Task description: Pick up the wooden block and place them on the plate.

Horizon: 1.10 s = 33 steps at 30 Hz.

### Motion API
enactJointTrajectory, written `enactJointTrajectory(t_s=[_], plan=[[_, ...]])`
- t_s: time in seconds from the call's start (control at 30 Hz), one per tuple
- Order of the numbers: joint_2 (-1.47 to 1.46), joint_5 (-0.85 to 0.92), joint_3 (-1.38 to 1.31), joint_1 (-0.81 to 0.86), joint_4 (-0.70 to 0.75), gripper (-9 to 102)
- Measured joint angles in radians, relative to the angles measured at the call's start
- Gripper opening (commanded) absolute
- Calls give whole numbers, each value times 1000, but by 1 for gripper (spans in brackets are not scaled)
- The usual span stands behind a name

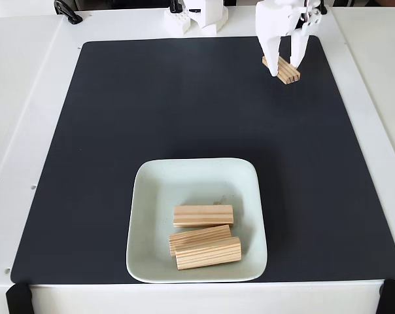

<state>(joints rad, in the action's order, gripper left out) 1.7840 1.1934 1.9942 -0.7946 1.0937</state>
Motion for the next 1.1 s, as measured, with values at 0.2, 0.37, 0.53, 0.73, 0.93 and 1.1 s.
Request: enactJointTrajectory(t_s=[0.2,0.37,0.53,0.73,0.93,1.1], plan=[[167,-189,-37,-15,2,0],[222,-439,-175,-18,2,0],[225,-798,-377,26,3,0],[227,-1002,-594,184,3,0],[166,-1143,-716,376,3,0],[54,-1206,-798,535,3,0]])
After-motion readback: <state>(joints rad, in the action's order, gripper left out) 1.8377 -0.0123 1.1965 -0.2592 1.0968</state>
